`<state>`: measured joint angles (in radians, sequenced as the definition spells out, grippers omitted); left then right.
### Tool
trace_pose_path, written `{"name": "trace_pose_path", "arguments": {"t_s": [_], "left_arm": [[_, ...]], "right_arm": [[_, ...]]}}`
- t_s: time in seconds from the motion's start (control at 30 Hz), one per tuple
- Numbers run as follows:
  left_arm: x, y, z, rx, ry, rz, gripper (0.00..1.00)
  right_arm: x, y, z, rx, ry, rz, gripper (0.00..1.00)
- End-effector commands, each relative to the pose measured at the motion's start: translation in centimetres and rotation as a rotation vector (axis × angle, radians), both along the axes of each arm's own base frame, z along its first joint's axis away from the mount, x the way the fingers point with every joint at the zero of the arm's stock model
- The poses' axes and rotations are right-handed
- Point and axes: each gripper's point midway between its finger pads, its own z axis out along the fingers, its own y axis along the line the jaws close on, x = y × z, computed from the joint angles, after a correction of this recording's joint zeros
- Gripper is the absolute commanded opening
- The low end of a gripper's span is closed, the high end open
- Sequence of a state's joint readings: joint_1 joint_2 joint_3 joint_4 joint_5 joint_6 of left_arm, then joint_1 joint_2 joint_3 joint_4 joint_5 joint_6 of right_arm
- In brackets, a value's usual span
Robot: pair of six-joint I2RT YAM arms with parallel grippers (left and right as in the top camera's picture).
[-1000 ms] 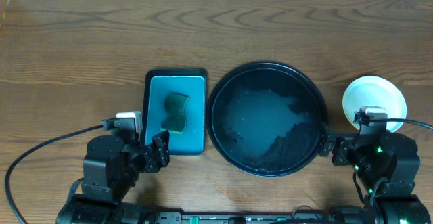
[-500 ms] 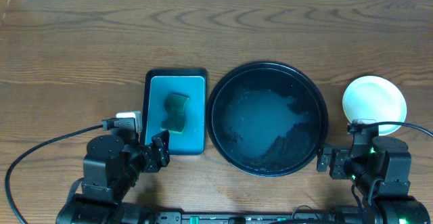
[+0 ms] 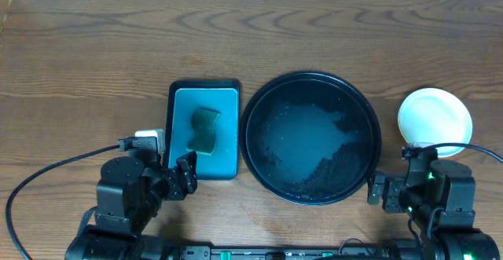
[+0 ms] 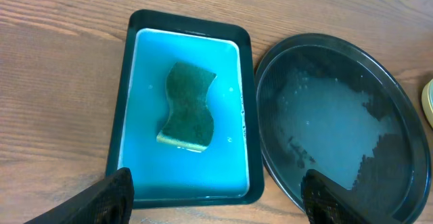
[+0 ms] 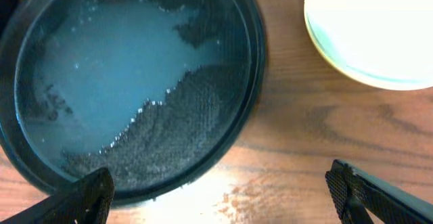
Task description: Clean dirty plates on tray and stack at the side
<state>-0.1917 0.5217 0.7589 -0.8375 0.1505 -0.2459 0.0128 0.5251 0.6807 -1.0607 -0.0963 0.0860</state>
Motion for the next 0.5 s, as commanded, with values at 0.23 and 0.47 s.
{"name": "trace_pose_path", "arguments": {"t_s": [0.23,0.47], "left_arm": [[0.0,0.1,-0.4,0.016,0.003,0.000,0.80],[0.0,0.1,-0.4,0.016,0.003,0.000,0.80]], "right_arm": [[1.9,0.0,2.7,-0.014,-0.284,0.012,0.99],[4.1,0.1,4.4,-0.008,-0.617,0.009,0.99]]}}
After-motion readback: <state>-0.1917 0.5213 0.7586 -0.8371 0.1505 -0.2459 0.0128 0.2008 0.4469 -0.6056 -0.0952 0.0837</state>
